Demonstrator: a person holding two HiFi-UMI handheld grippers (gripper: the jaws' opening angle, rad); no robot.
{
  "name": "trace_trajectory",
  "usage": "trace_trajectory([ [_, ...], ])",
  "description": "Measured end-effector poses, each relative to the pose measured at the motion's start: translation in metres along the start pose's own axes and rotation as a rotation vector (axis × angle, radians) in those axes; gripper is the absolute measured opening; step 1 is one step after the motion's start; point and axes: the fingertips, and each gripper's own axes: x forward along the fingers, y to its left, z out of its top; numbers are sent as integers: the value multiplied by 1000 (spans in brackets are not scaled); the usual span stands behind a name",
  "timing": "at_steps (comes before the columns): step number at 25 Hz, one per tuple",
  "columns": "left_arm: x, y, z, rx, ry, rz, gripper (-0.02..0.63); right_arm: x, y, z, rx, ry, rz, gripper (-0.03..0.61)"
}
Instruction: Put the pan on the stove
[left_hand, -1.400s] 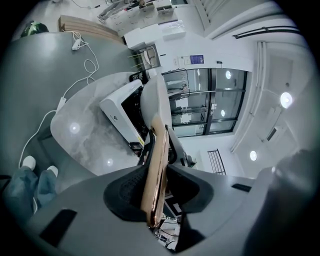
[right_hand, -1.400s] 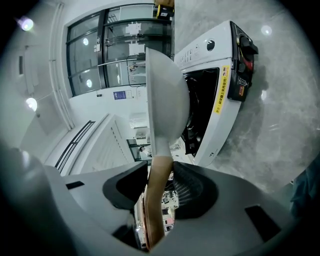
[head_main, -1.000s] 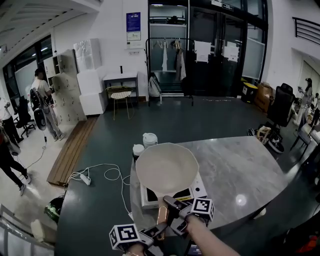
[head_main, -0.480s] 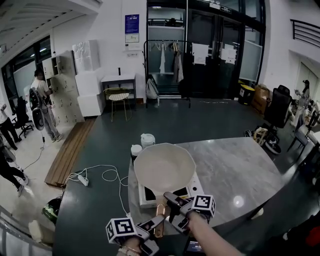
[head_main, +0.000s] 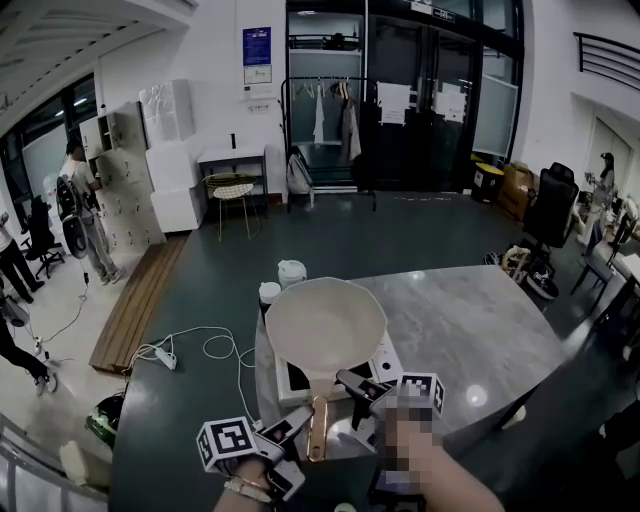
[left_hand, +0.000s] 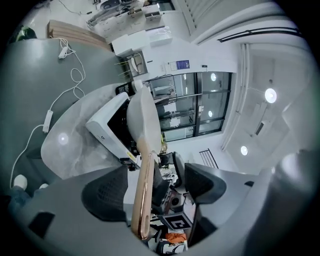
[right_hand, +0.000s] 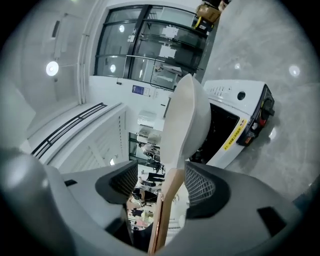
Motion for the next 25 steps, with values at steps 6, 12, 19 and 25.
trace_trajectory([
  [6, -18, -9, 48, 28, -161, -25, 345, -20, -1, 15, -73, -58, -44, 203],
  [12, -29, -15, 80, 180, -252, 24, 111, -39, 11, 21, -234, -84, -66, 72],
  [19, -29, -41, 93, 522, -291, 36, 11, -54, 35, 42, -578, -138, -131, 37],
  [25, -28, -58, 96, 862, -297, 85, 11, -64, 54, 55, -964, -198, -255, 37],
])
